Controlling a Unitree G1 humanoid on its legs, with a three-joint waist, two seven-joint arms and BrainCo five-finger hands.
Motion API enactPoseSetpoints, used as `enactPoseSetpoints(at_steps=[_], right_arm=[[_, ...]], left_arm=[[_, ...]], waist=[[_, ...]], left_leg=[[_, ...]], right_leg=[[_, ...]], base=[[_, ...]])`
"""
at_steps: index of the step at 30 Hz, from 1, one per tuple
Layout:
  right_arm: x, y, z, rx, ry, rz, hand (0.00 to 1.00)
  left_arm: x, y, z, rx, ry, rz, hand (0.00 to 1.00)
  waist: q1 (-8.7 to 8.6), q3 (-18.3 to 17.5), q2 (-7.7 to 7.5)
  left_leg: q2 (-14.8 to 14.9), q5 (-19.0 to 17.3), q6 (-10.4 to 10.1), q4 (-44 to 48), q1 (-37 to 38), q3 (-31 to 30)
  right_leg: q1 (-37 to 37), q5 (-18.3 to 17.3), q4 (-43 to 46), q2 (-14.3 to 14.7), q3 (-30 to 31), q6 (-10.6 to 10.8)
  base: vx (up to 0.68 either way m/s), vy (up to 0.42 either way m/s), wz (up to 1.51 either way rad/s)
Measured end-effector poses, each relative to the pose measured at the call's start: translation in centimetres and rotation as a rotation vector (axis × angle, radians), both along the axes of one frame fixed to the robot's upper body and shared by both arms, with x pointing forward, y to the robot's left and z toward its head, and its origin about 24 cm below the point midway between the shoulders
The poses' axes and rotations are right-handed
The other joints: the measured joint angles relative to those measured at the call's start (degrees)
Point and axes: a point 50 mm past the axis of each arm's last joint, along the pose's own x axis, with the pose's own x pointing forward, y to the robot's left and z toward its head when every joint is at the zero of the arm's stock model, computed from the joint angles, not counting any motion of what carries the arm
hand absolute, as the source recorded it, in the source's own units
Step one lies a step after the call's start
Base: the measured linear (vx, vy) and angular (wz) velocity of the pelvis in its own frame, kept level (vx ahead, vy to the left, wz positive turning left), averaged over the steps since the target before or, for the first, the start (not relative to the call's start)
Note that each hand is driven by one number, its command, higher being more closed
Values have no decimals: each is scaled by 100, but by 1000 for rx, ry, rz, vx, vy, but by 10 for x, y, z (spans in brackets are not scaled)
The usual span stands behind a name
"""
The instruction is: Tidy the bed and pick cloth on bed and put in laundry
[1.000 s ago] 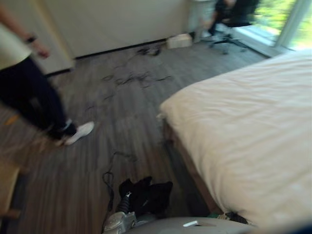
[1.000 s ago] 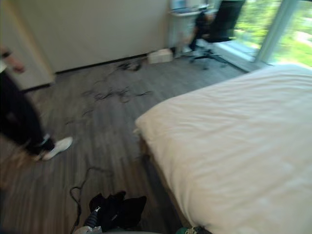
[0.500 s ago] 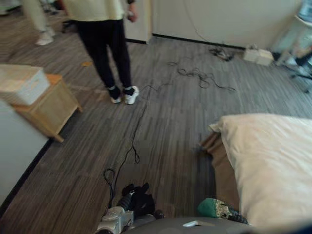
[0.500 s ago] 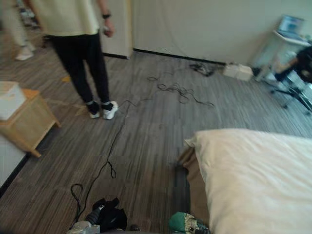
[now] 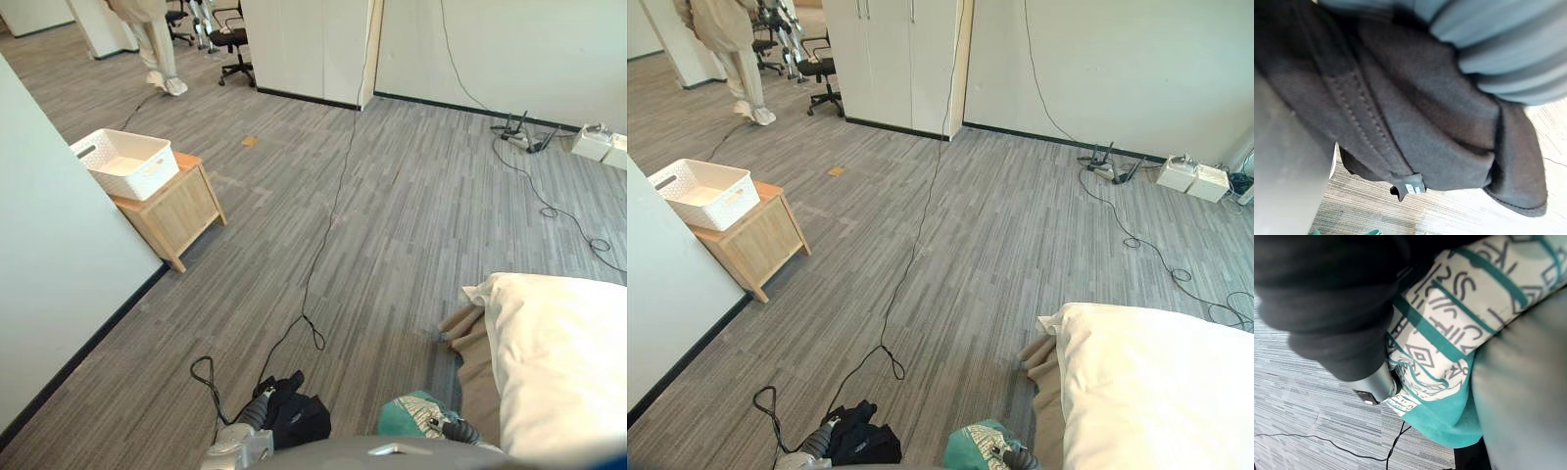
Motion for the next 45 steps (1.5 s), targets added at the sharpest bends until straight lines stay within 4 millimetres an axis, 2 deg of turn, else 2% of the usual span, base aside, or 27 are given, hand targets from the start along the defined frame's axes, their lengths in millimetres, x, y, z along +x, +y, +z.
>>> enactPoseSetpoints(at_steps=[6,7,8,10,11,12,14,16,17,19,20,21,22,23,24,25,27,29,31,32,33,35,37,39,41,42,45], right_arm=[[4,9,0,43,-25,14,100],[7,11,1,51,-36,12,100],[13,11,2,58,-53,11,100],[18,8,4,69,-72,33,100],[20,7,5,78,-80,41,100],[21,7,5,85,-80,49,100],[25,3,6,89,-89,60,100],[33,3,6,88,-85,69,100],[33,2,6,85,-82,73,100],[33,0,6,76,-92,74,100],[32,2,6,79,-88,73,100],[31,5,5,88,-86,73,100],[28,7,4,92,-78,70,100],[27,12,3,98,-73,79,100],[27,12,3,93,-69,79,100],[24,11,2,86,-62,71,100],[23,7,2,67,-68,23,100],[29,-2,6,30,-120,-45,100],[29,-7,7,13,-132,-59,100],[32,-9,8,5,-147,-61,100],[36,-11,11,5,-173,-77,100],[47,-15,16,-7,-221,-97,100],[48,-19,18,-12,-242,-137,100],[48,-12,18,22,-259,-185,100],[50,-14,19,31,-269,-209,100],[57,-15,22,35,-296,-217,100],[67,-14,26,36,-318,-196,100]], left_arm=[[-7,10,-2,18,45,147,100],[-8,13,-2,26,50,180,100],[-5,19,0,31,36,256,100],[-2,24,3,49,23,312,100],[-4,24,2,52,34,322,100],[-6,23,1,48,42,328,100],[-3,22,1,47,37,328,100],[3,23,3,37,14,352,100],[2,23,3,40,16,353,100],[-10,21,0,47,52,353,100],[-22,23,-3,64,90,363,100],[-27,26,-3,77,107,365,100],[-34,28,-5,91,129,375,100],[-37,28,-5,100,139,377,100],[-38,29,-5,103,146,372,100],[-41,30,-6,109,158,362,100],[-45,29,-7,140,173,283,100],[-44,34,-6,191,169,171,100],[-43,34,-5,213,168,110,100],[-42,34,-5,221,167,82,100],[-41,34,-5,223,168,68,100],[-38,32,-5,224,174,36,100],[-28,29,-4,214,149,33,100],[-20,27,-2,211,109,38,100],[-19,20,-3,189,101,65,100],[-18,12,-4,167,93,96,100],[-18,8,-4,163,88,146,100]], waist=[[31,16,-70],[37,45,-110],[68,164,-153],[199,320,23],[252,357,39],[285,334,109],[279,403,111],[321,605,102],[352,631,143],[352,654,258],[374,646,213],[395,630,204],[460,584,89],[499,562,72],[499,526,64],[490,434,46],[463,403,99],[407,449,56],[334,449,31],[293,448,38],[246,460,38],[38,512,97],[28,573,196],[64,590,184],[62,607,258],[110,609,453],[151,646,561]], left_leg=[[246,-177,-130,285,-101,397],[344,-418,-153,821,-309,408],[628,-840,-169,2175,-867,483],[1010,-967,-246,3516,-1412,519],[1110,-980,-273,3836,-1560,507],[1121,-1071,-374,3790,-1559,482],[985,-1258,-275,3395,-1538,445],[785,-1229,-239,2858,-1654,401],[741,-937,-353,2288,-1723,354],[858,-408,-362,1810,-1802,398],[815,-269,-91,1922,-1726,618],[747,-426,-101,2006,-1683,707],[705,-759,3,2323,-1735,837],[678,-1022,61,2573,-1841,850],[628,-1096,99,2598,-1827,835],[509,-1207,174,2547,-1735,806],[347,-1346,262,2385,-1425,663],[50,-1586,278,2100,-777,311],[-50,-1623,274,1674,-147,32],[-71,-1625,271,1459,115,-107],[-76,-1630,274,1319,295,-227],[24,-1719,239,1235,610,-616],[202,-1850,20,1225,862,-843],[375,-2153,-331,1244,1187,-990],[623,-2345,-481,1337,1484,-1056],[814,-2250,-573,1473,1499,-1030],[1069,-1746,-701,2206,1299,-1078]], right_leg=[[-15,104,-154,187,301,-151],[-33,109,-146,194,312,-168],[-17,88,-117,254,327,-217],[16,21,-13,366,451,-314],[16,-14,32,394,495,-335],[-4,-71,32,409,516,-339],[4,-114,-21,370,563,-397],[11,-127,-45,156,567,-369],[37,-163,-70,52,602,-307],[217,-268,-99,-51,626,-103],[372,-355,-153,-199,645,51],[443,-380,-184,-317,648,69],[517,-284,-228,-416,692,89],[549,-81,-283,-462,704,110],[561,13,-267,-500,702,133],[488,97,-12,-604,713,183],[144,95,1260,-796,668,199],[-877,411,4110,-1158,851,349],[-1465,186,5380,-1007,887,225],[-1841,45,5616,-873,858,173],[-2238,-148,5638,-745,765,133],[-2879,-439,4718,-538,375,-19],[-3017,-170,2933,-382,17,-102],[-2991,622,758,-237,10,-95],[-3006,1478,1155,-168,130,-436],[-3162,1123,1752,-104,60,-595],[-3145,499,2356,12,-77,-798]], base=[[1,-53,-35],[46,-103,-5],[15,-107,-4],[-29,-83,-24],[-7,-50,-28],[23,-15,-8],[75,40,22],[64,95,6],[105,162,-13],[177,239,-16],[213,255,-17],[415,331,-32],[450,297,-27],[456,288,-16],[370,253,13],[373,239,24],[356,226,34],[347,222,64],[394,144,70],[385,101,73],[394,49,84],[530,-26,116],[545,-97,119],[641,-196,113],[692,-254,68],[678,-265,32],[686,-329,0]])
